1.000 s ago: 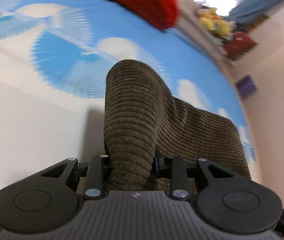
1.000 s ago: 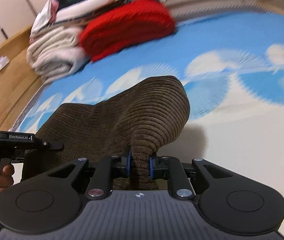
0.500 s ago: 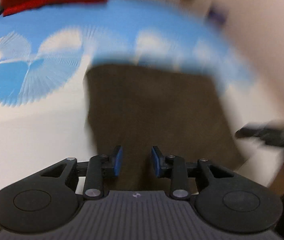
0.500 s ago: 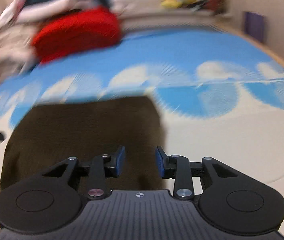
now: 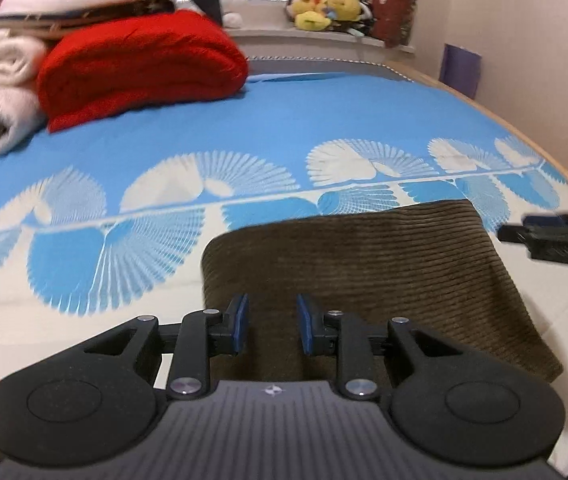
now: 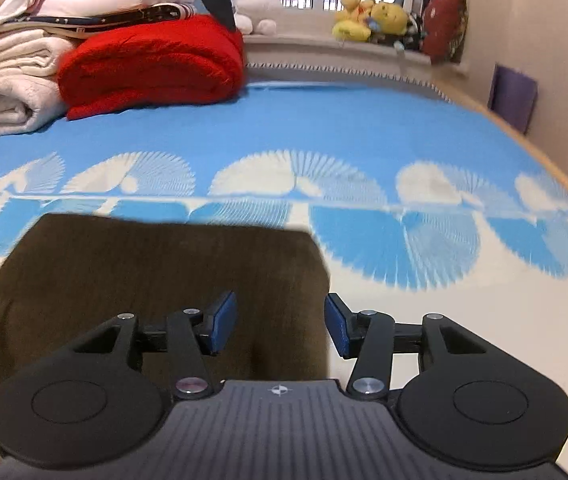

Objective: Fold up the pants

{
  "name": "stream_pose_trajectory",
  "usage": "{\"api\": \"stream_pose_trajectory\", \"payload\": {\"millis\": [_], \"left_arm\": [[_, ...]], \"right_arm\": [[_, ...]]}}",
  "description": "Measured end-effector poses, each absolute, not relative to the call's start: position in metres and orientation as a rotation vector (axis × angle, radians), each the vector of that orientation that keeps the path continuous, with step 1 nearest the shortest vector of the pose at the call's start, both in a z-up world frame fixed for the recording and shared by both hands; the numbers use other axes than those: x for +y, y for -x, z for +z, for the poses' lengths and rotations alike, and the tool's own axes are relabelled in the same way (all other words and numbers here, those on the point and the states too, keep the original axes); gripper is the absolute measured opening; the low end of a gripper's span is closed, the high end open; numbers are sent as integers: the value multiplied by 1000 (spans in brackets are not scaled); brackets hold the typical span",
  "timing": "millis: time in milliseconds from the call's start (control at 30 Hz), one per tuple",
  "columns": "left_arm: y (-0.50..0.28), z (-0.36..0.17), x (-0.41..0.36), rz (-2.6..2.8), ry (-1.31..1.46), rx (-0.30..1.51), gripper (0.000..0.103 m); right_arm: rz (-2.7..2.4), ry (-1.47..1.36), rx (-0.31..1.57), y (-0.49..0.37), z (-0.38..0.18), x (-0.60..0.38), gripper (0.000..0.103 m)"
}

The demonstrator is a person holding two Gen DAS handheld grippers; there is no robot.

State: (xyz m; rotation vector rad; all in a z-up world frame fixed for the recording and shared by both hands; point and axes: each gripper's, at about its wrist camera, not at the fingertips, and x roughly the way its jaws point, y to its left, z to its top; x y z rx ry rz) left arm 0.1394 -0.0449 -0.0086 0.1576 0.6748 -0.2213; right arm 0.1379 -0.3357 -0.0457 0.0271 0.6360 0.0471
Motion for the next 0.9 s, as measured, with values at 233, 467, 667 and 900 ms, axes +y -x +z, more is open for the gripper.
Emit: {"api": "stream_pose_trajectory", "payload": {"millis": [233,467,667,900], "left_arm": [[-190,-64,-43,-182,-335,840,26],[-206,-40,-28,-206,-130,747,26],[-220,-59,-48,-191,-246,802,27],[-193,-35,-52,-146,-347,675,67]], "right_arm": [[-9,-27,767,-196,-81,-336,58],[-16,-84,821,-222,-95,-332,59],[-70,-79,750,-225,-89,-334,54],[-134,-126,776,-223,-82,-333,57]]}}
